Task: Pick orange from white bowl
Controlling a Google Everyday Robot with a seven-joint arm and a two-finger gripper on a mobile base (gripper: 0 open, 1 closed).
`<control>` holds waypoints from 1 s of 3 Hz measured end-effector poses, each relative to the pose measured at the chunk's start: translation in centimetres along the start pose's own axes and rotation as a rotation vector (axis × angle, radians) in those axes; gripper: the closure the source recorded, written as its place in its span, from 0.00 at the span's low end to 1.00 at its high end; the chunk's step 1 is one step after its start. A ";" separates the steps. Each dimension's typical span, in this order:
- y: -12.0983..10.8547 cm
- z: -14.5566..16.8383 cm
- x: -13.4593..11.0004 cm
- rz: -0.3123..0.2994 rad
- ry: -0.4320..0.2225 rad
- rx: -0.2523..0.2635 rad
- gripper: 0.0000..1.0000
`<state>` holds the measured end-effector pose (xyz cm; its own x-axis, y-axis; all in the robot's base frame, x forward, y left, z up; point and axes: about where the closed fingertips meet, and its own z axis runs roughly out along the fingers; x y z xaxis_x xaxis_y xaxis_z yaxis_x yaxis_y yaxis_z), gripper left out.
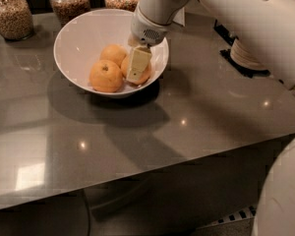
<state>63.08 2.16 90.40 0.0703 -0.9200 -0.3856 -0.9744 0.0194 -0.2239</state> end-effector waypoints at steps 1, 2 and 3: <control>-0.1 1.4 0.8 0.024 0.024 -0.012 0.31; -0.1 2.5 1.6 0.040 0.046 -0.019 0.34; 0.2 3.3 2.3 0.053 0.065 -0.029 0.51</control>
Offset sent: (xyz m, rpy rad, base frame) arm 0.0108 -0.0103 -0.0392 -0.0573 0.0456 -0.0630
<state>63.78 1.32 86.47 0.0057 -0.9414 -0.3373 -0.9823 0.0578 -0.1781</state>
